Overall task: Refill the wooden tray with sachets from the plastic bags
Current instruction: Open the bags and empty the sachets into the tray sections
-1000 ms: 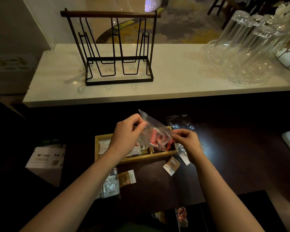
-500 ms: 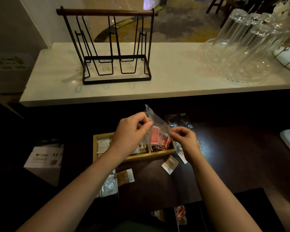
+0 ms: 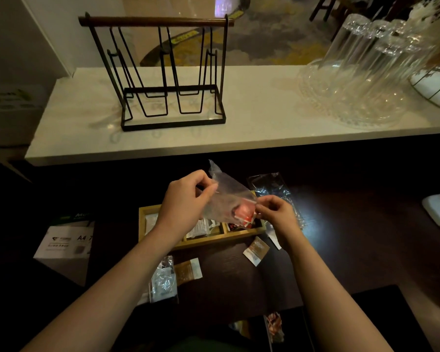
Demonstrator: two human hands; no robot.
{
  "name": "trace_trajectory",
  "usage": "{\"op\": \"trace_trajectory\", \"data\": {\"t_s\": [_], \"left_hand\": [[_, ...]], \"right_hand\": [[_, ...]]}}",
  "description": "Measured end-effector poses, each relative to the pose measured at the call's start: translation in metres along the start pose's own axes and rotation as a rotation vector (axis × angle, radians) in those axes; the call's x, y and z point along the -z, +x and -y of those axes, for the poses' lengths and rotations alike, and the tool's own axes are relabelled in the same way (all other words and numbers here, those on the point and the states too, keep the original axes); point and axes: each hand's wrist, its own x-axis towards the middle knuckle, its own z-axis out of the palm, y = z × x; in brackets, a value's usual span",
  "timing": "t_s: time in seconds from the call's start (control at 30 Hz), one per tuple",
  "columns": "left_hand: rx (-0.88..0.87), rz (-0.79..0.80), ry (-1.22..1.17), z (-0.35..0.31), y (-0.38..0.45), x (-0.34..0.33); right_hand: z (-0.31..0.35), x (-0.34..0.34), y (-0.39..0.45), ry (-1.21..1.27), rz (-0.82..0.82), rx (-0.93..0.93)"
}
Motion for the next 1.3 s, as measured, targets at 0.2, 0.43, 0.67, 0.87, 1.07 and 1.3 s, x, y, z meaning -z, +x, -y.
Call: {"op": "trace_trajectory", "data": {"t_s": [0.2,0.43,0.67,0.87,1.07,1.3], "left_hand": [[0.156,-0.053,-0.149,0.029,-0.004,0.007],[0.169,-0.025,-0.233,0.034,-0.010,0.002],[0.205,0.090,-0.036,0.074,-0.030,-0.012],[0.262,-0.026,0.270,0.115,-0.062,-0.021],[0.625,-0.191,0.528,0.166,-0.104,-0.001],[1.013,-0.035,0.123,0.197,-0.126,-0.005]], "right_hand": [[0.007,0.005,0.002,0.120,0.000,-0.011],[0.016,0.008,0.010,0.230,-0.242,0.027],[0.002,0.027,0.009,0.320,-0.593,0.079],[-0.038,0.039,0.017,0.253,-0.759,0.026],[-0.084,0.051,0.025,0.066,-0.747,-0.159],[-0.105,0.052,0.028,-0.183,-0.604,-0.232]]}}
